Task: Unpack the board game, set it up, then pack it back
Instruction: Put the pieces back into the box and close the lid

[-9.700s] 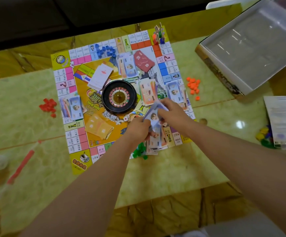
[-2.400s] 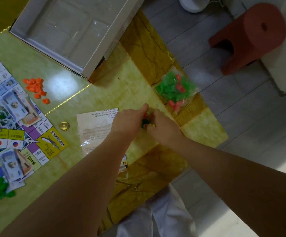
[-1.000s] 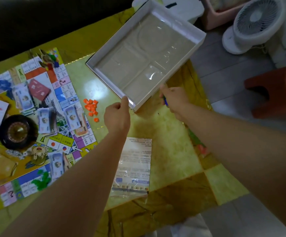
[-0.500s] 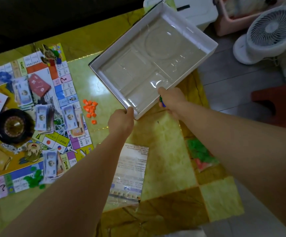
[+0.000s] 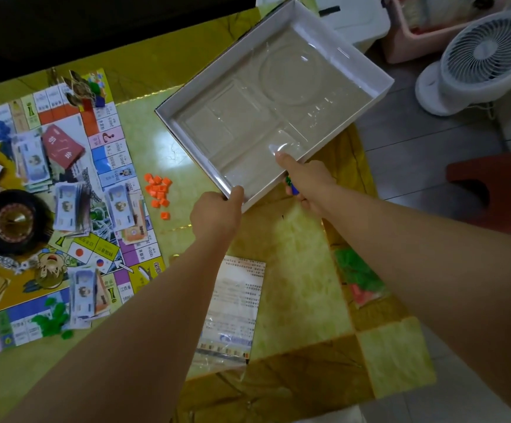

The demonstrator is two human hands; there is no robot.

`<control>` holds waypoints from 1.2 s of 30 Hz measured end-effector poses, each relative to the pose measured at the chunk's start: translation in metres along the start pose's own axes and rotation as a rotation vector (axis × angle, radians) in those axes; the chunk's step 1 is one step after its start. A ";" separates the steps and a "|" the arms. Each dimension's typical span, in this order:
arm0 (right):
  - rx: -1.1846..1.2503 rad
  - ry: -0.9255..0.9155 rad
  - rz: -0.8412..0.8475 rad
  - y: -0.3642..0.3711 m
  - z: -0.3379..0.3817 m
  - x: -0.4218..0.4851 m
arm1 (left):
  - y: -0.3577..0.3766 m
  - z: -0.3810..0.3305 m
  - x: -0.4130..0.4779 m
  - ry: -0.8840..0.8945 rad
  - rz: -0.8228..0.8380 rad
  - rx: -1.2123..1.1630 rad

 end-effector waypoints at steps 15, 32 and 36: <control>-0.055 -0.198 -0.165 0.010 -0.025 -0.066 | -0.029 0.044 -0.066 0.173 0.082 -0.058; 0.006 -0.137 -0.303 0.028 -0.170 -0.192 | -0.037 0.201 -0.144 0.238 -0.027 -0.176; 0.015 -0.165 -0.347 0.033 -0.182 -0.194 | -0.021 0.225 -0.141 0.062 -0.061 0.036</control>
Point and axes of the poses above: each hand's wrist, its own x-axis towards the middle knuckle, its own y-axis out of the palm, z = x × y, the point moved 3 cm from there along x, towards the middle knuckle, and after that the axes turned 3 degrees about -y, right-handed, at the moved point
